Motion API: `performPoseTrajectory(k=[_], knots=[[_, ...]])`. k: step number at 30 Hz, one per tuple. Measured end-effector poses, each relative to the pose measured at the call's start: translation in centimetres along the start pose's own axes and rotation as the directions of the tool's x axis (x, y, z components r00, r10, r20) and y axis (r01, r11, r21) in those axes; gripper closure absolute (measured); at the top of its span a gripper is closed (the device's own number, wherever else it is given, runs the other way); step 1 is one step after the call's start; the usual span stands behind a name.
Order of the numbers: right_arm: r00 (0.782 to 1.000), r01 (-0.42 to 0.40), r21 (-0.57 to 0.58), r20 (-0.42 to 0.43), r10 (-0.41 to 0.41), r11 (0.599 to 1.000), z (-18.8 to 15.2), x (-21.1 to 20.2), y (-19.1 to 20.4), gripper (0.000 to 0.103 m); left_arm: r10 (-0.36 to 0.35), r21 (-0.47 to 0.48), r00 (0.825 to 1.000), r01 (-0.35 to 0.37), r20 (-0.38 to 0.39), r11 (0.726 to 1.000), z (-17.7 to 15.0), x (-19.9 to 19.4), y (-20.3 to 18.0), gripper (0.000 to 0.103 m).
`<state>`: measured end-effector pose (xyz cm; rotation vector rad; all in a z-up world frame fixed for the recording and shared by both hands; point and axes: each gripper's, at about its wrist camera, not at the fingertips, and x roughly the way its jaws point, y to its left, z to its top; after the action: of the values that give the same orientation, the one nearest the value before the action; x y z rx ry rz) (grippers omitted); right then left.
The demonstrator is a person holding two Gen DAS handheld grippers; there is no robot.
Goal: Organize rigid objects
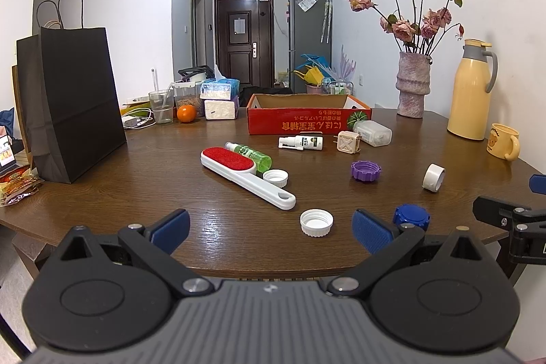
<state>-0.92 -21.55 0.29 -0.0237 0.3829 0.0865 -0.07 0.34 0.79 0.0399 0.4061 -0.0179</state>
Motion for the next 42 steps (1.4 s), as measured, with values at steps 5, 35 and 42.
performPoseTrajectory(k=[5, 35, 42], knots=[[1.0, 0.0, 0.0, 0.0, 0.0, 1.0, 0.0, 0.0, 0.0, 0.0, 0.0, 0.0, 1.0, 0.0, 0.0, 1.0, 0.0, 0.0, 0.0, 0.0], [0.998, -0.013, 0.004, -0.056, 0.013, 1.0, 0.2, 3.2, -0.1, 0.0, 0.032, -0.029, 0.997, -0.034, -0.064, 0.999, -0.1, 3.2, 0.7, 0.0], [0.995, -0.016, 0.007, -0.095, 0.017, 1.0, 0.1, 5.5, -0.3, 0.0, 0.041, -0.032, 0.994, -0.044, -0.099, 0.999, 0.2, 5.2, 1.0, 0.0]])
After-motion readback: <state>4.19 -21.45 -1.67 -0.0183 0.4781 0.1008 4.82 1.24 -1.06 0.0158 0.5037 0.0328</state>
